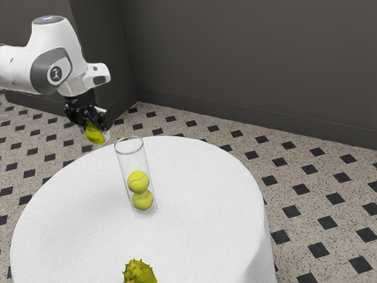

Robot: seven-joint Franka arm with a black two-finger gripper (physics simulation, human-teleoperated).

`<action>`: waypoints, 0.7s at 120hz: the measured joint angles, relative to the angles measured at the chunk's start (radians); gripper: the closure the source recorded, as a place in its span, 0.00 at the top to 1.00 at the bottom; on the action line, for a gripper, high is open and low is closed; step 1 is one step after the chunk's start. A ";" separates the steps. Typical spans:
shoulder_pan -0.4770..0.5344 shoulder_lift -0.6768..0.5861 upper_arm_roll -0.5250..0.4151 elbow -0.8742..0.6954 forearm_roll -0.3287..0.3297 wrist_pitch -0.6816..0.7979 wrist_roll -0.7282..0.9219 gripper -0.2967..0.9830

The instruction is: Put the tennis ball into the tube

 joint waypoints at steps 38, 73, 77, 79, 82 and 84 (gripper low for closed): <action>-0.016 0.043 -0.128 0.132 0.020 -0.160 -0.054 0.46; -0.045 0.100 -0.165 0.192 0.020 -0.188 -0.074 0.63; -0.052 0.100 -0.161 0.190 0.018 -0.190 -0.075 0.65; -0.054 0.100 -0.159 0.190 0.017 -0.191 -0.075 0.66; -0.055 0.100 -0.157 0.189 0.016 -0.192 -0.076 0.67; -0.056 0.100 -0.155 0.189 0.015 -0.192 -0.077 0.68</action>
